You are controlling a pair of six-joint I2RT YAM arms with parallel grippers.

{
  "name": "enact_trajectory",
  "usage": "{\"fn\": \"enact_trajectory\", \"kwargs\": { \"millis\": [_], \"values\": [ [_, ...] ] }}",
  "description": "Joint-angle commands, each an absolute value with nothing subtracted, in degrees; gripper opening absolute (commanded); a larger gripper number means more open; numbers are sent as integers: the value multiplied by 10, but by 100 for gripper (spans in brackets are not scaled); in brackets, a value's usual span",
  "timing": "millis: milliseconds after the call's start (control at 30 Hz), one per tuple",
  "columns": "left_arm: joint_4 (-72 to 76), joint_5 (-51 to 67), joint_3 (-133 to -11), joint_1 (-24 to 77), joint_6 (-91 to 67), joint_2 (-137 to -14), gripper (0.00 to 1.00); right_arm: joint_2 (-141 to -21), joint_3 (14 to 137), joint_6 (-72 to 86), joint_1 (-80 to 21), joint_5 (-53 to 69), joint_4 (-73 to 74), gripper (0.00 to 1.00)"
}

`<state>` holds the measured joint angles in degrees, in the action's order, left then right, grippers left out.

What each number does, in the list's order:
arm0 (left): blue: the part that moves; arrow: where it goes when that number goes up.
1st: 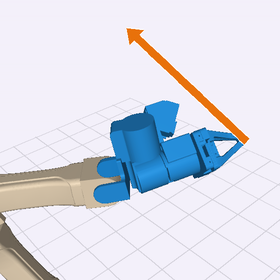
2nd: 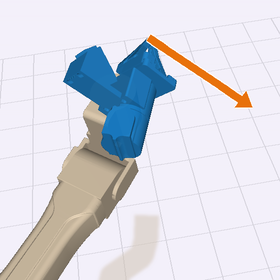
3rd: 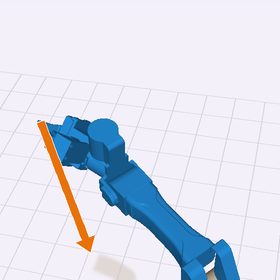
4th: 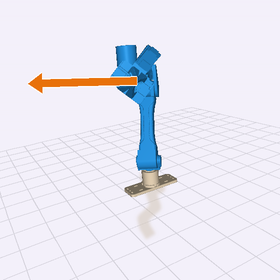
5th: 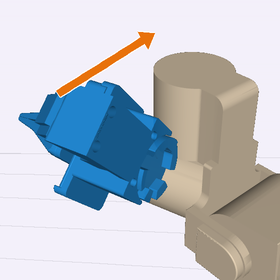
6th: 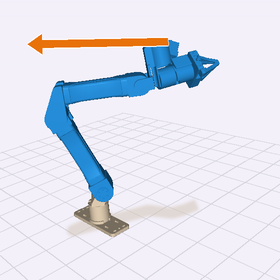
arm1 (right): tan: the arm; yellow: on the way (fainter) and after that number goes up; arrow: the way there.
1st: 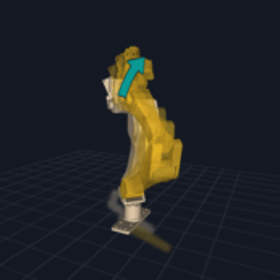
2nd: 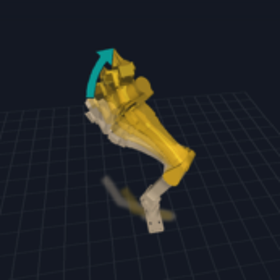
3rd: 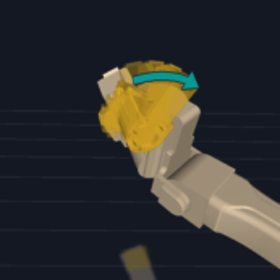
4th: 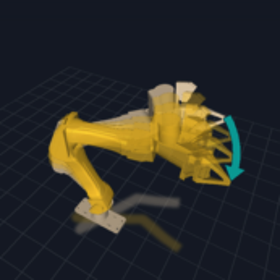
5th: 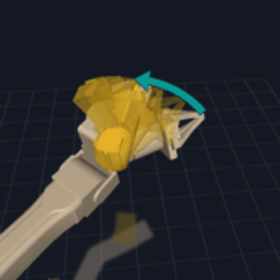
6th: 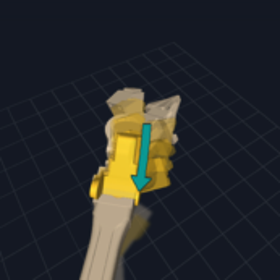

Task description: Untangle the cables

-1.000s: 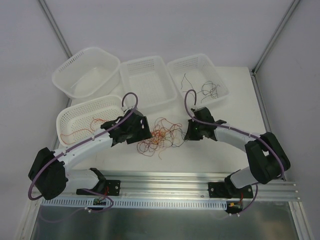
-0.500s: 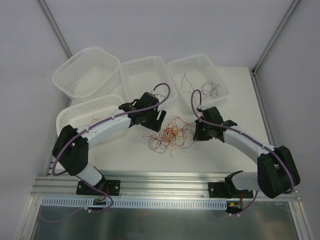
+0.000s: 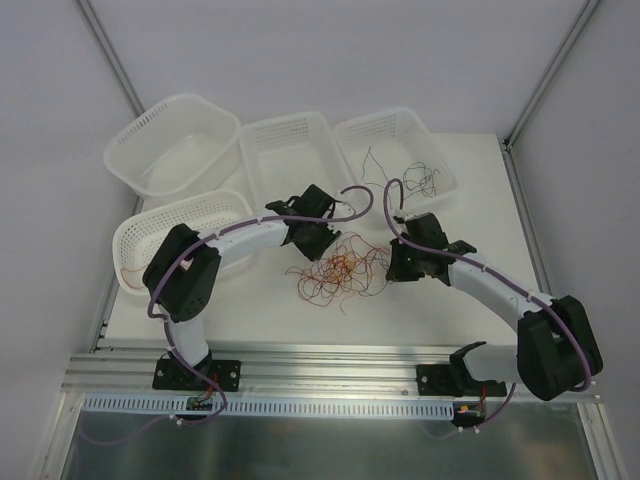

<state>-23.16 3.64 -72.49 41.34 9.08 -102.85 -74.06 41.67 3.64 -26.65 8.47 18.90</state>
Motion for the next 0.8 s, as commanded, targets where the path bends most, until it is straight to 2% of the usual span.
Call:
{"fn": "enact_trajectory", "kwargs": {
  "millis": [0, 67, 167, 200, 333, 433, 500, 767],
  "values": [
    [-209, 69, -745, 420, 119, -1045, 29, -720, 429, 47, -265, 97, 189, 1],
    [-203, 80, -747, 420, 116, -1047, 22, -712, 423, 51, -265, 96, 186, 1],
    [-200, 80, -747, 420, 107, -1043, 1, -697, 413, 57, -265, 91, 185, 1],
    [-198, 80, -744, 420, 102, -1035, 0, -694, 411, 58, -266, 89, 187, 1],
    [-197, 43, -732, 420, 71, -996, 0, -676, 404, 64, -260, 67, 203, 1],
    [-197, -29, -706, 419, 32, -934, 0, -664, 401, 76, -241, 52, 223, 1],
    [-213, -94, -693, 419, 1, -878, 0, -657, 395, 83, -228, 48, 234, 1],
    [-319, -220, -711, 419, -97, -713, 0, -605, 380, 93, -152, 38, 269, 1]
  ]
}}
